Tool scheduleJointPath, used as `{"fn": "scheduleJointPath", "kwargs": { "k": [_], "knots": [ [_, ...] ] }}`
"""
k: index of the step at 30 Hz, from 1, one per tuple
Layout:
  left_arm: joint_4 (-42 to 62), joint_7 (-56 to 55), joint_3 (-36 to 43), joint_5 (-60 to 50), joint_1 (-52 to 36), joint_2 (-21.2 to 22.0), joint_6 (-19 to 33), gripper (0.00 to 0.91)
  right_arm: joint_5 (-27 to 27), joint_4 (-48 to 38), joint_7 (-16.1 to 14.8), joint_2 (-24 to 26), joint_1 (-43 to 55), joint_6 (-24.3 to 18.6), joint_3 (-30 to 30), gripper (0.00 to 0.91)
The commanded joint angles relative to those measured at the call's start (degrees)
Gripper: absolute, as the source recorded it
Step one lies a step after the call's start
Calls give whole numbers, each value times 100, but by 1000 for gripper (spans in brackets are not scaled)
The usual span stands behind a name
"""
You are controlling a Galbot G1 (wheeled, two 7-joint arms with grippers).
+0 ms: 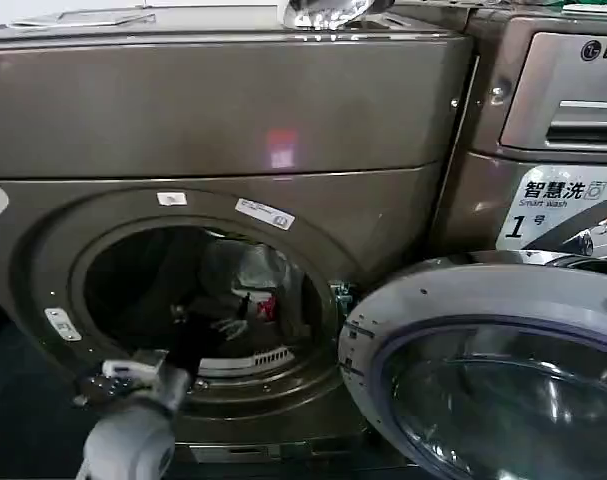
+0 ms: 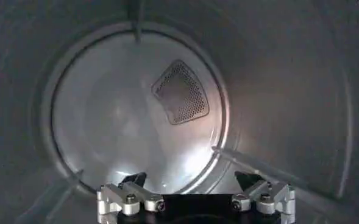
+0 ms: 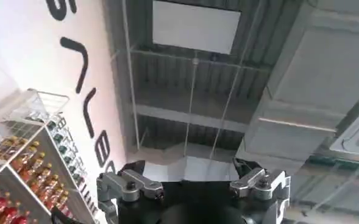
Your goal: Grasp the clothes from the dryer.
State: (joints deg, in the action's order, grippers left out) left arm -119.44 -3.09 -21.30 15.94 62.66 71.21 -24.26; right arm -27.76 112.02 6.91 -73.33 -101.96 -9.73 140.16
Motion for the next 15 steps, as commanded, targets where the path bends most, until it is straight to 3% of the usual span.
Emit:
{"fn": "scheduleJointPath", "kwargs": {
  "k": [1, 15],
  "knots": [
    [2317, -35, 444, 147, -2417, 330, 192, 907, -14, 60, 31, -31, -34, -2, 143, 907],
    [5349, 94, 728, -219, -4599, 1179, 680, 907, -75, 96, 91, -82, -92, -47, 162, 907]
  ]
}}
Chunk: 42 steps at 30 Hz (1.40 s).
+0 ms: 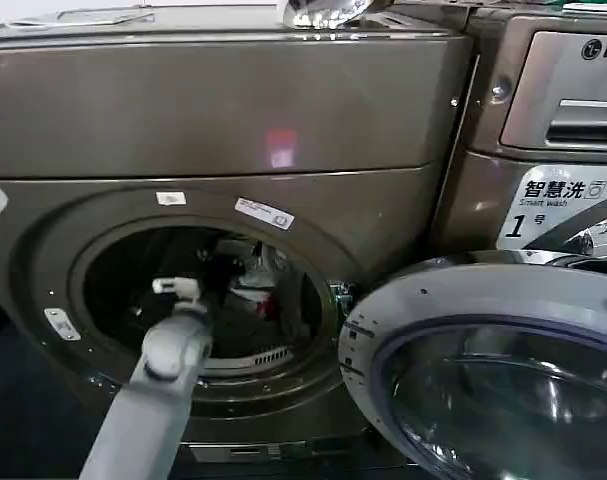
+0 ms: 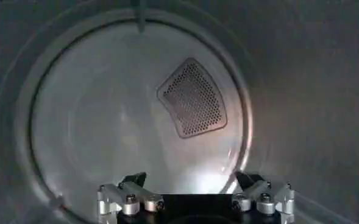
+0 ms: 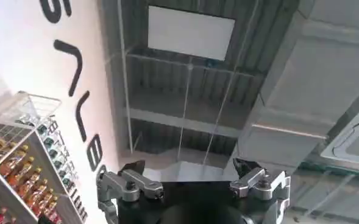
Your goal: Grasp the clothes from the dryer.
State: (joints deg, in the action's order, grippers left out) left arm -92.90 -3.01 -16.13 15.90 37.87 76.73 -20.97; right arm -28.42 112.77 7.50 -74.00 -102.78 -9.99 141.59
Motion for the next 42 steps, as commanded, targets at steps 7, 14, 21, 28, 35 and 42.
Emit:
{"fn": "scheduleJointPath", "kwargs": {
  "k": [7, 14, 21, 28, 35, 42],
  "knots": [
    [3711, 362, 382, -423, -2683, 804, 439, 907, -7, 49, 36, -58, 28, -31, -60, 907],
    [4612, 1718, 1592, -2076, -3288, 375, 886, 907, -24, -23, 15, -57, -9, -88, -67, 907],
    [5606, 3814, 3067, -3369, -4006, -69, 1692, 907, -28, -16, -8, -47, -22, -102, -85, 907],
    [6384, 5020, 3758, -4588, -4443, -50, 2565, 907, -46, -56, -35, -45, -90, -120, -48, 907],
    [6448, 5521, 4068, -5250, -4449, -9, 2490, 907, -99, 24, -75, -36, -91, -108, -98, 907],
    [6560, 5856, 4451, -5610, -4431, 74, 2462, 907, -85, 41, -97, -58, -74, -118, -140, 907]
  ]
}}
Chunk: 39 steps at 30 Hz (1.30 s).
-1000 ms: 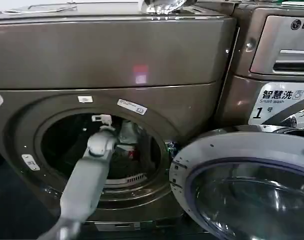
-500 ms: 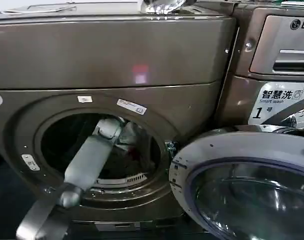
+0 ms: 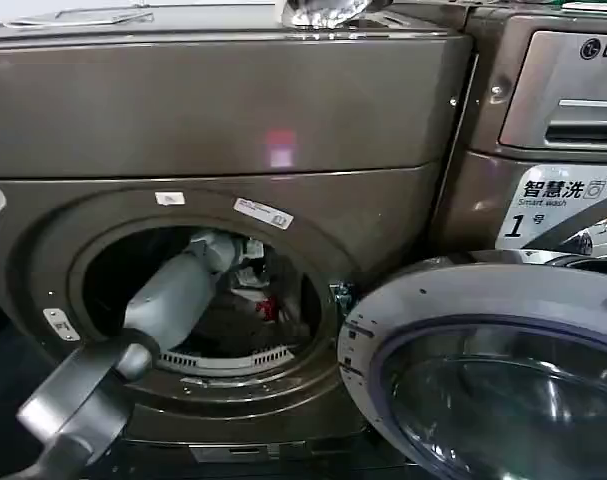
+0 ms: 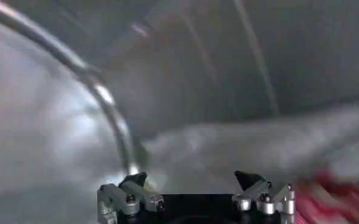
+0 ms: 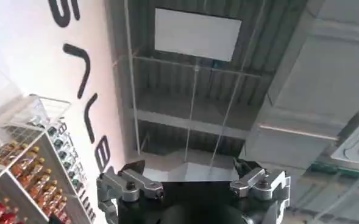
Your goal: Grasp the clothes from the dryer.
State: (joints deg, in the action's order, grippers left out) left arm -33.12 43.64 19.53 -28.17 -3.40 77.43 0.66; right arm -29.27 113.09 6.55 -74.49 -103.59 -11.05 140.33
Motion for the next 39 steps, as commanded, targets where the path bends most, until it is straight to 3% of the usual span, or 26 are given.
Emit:
{"fn": "scheduleJointPath", "kwargs": {
  "k": [1, 14, 27, 39],
  "knots": [
    [627, 1285, 885, -1210, -312, 44, 269, 907, 3, 18, -5, -19, 14, -13, -24, 907],
    [755, 1513, 855, -960, -164, 173, -500, 907, 143, 110, -18, -129, 126, -59, -191, 907],
    [726, 1531, 707, -807, 39, 151, -333, 907, 238, 180, -23, -161, 207, -65, -336, 907],
    [527, 1733, 734, -9, -194, 61, -477, 907, 246, 225, -27, -167, 232, -49, -365, 907]
  ]
}}
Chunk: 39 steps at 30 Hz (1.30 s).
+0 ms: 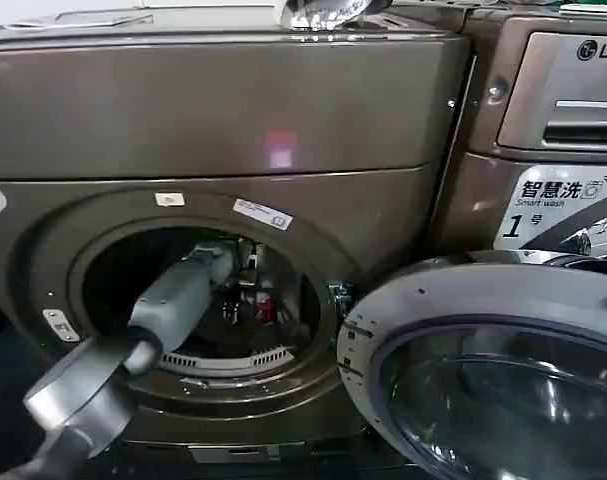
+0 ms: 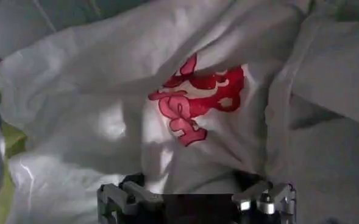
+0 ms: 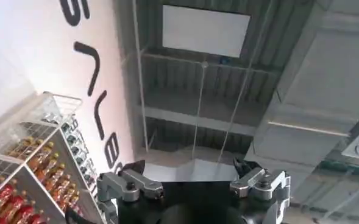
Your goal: Grasp the clothes from the dryer.
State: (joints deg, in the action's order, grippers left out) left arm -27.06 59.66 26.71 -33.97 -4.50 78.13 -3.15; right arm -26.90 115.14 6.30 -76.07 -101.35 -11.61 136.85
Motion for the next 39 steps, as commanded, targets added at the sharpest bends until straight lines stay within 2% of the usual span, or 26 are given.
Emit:
{"fn": "scheduleJointPath", "kwargs": {
  "k": [1, 13, 29, 30, 32, 33, 34, 39],
  "knots": [
    [-105, 144, 20, 634, -69, -5, -98, 907, 9, 18, -2, -10, 6, 7, -16, 907],
    [-94, 158, 1, 820, 36, 65, 172, 907, 8, 12, -8, -14, -2, -6, -26, 907],
    [0, 27, -215, 661, 271, -55, 161, 907, 9, 54, -21, 7, -2, 4, -59, 907],
    [-2, 20, -227, 662, 272, -62, 165, 876, 8, 57, -21, 9, -4, 6, -58, 907],
    [-2, 33, -244, 663, 271, -64, 175, 296, 6, 62, -20, 10, -6, 9, -55, 907],
    [-1, 34, -249, 664, 270, -64, 175, 205, 4, 62, -20, 10, -7, 9, -51, 907],
    [1, 33, -254, 664, 271, -61, 183, 125, -1, 60, -20, 9, -10, 11, -50, 907],
    [16, 23, -292, 632, 301, -73, 217, 80, -18, 33, -20, 7, -44, 2, -23, 907]
  ]
}}
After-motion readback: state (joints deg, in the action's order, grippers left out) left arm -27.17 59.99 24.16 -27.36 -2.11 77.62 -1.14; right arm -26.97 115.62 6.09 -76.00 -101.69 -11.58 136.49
